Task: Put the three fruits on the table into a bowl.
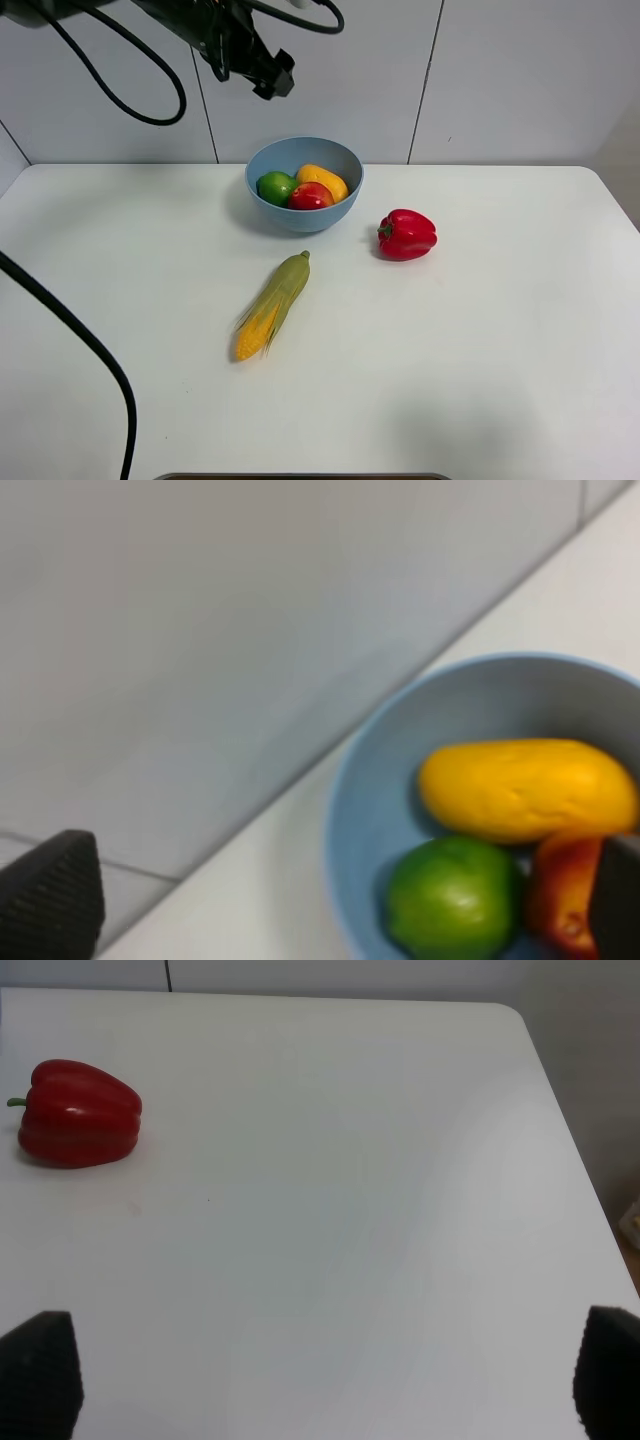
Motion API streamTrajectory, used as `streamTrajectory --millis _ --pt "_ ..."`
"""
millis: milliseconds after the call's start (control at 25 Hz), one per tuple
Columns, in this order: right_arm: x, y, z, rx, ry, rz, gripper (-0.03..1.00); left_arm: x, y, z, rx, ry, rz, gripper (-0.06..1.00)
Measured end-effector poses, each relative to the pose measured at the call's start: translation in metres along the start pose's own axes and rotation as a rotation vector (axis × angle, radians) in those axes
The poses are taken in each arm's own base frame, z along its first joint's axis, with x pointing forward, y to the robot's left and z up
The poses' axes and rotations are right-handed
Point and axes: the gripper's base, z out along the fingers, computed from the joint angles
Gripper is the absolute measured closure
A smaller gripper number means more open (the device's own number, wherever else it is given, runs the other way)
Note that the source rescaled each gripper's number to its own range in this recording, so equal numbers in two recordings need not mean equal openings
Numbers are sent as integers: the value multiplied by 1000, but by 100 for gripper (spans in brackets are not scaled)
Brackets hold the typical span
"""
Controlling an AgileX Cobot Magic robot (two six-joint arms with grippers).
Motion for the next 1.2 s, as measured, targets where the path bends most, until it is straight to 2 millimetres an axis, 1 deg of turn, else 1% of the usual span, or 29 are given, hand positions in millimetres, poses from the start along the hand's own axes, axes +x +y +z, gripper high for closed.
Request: streamTrajectory --millis 80,120,240,360,520,640,920,1200 --pt "0 0 0 0 0 0 -1 -3 15 -19 -29 -8 -13 -4" --pt "0 0 0 0 0 0 -1 -4 30 -40 -61 -12 -31 -4" --pt "0 0 0 0 0 0 -1 1 59 -70 -119 9 -68 -4" --pt "0 0 0 0 0 0 -1 9 80 -100 -168 43 -100 -4" --pt "0 0 0 0 0 0 -1 17 100 -139 -224 78 -137 -4" --pt "0 0 0 0 0 0 -1 20 108 -164 -257 84 -156 -4" --pt "0 0 0 0 0 0 -1 27 114 -227 -325 87 -196 -4" --pt "0 0 0 0 0 0 -1 42 107 -294 -377 123 -249 -5"
